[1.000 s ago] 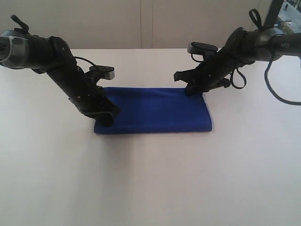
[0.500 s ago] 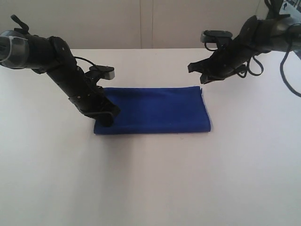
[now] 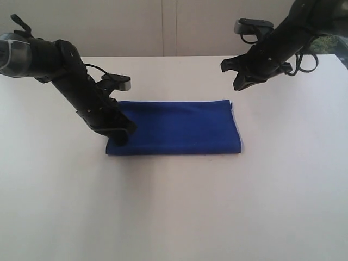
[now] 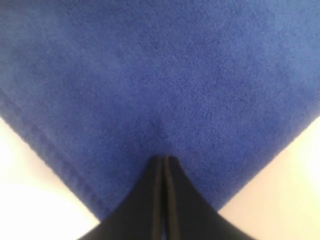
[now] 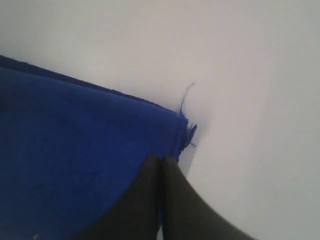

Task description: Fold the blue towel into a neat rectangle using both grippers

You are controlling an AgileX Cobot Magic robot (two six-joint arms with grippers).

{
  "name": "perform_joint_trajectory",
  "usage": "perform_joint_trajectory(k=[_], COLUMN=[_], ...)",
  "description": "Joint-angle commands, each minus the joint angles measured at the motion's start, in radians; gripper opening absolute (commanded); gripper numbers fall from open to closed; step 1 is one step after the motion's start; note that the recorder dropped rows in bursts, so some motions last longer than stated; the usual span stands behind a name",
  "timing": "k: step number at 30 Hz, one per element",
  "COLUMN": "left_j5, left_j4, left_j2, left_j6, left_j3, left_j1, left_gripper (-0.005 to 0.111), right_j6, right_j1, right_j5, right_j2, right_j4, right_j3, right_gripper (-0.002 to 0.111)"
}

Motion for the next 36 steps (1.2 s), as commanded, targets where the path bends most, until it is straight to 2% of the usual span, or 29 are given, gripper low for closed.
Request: perform_joint_trajectory(k=[1, 8, 11, 15, 18, 21, 25, 28, 31, 36], left_j5=[0.007, 0.014, 0.014, 0.103, 0.262, 0.333, 0.324, 0.238, 0.173, 0.032], left_j4=[0.003, -0.045, -0.042, 0.051, 0.08, 0.116, 0.167, 0.197, 0.195, 0.176], left_j2=[-0.05, -0.111, -0.171, -0.234, -0.234, -0.254, -0.354, -0.512, -0.611, -0.921], left_j6=[-0.011, -0.011, -0.042, -0.225, -0.243, -0.25, -0.277, -0.289, -0.298, -0.295], left_j3=[0.007, 0.007, 0.007, 0.007, 0.009, 0.021, 0.12, 0.253, 0.328, 0.525], left_j1=[0.001, 0.001, 0.012, 0.109, 0.176, 0.203, 0.203, 0.203, 0.203, 0.203], left_gripper=[0.0, 0.0, 0.0, 0.0, 0.0, 0.0, 0.0, 0.0, 0.0, 0.0], right_j6=[0.024, 0.053, 0.127, 0.173, 0.199, 0.201, 0.201, 0.201, 0.201, 0.198], right_j1=[-0.003, -0.003, -0.003, -0.003, -0.003, -0.003, -0.003, -0.003, -0.003, -0.003], right_j5=[0.054, 0.114, 0.179, 0.196, 0.193, 0.139, 0.032, -0.092, -0.167, -0.327], right_j2=[-0.054, -0.116, -0.165, -0.215, -0.234, -0.293, -0.447, -0.636, -0.763, -1.125], right_j4=[-0.005, -0.009, -0.078, -0.165, -0.161, -0.161, -0.165, -0.175, -0.186, -0.218], right_j3=[0.0, 0.0, 0.0, 0.051, 0.161, 0.287, 0.466, 0.623, 0.713, 0.944], right_gripper=[0.0, 0.0, 0.0, 0.0, 0.0, 0.0, 0.0, 0.0, 0.0, 0.0])
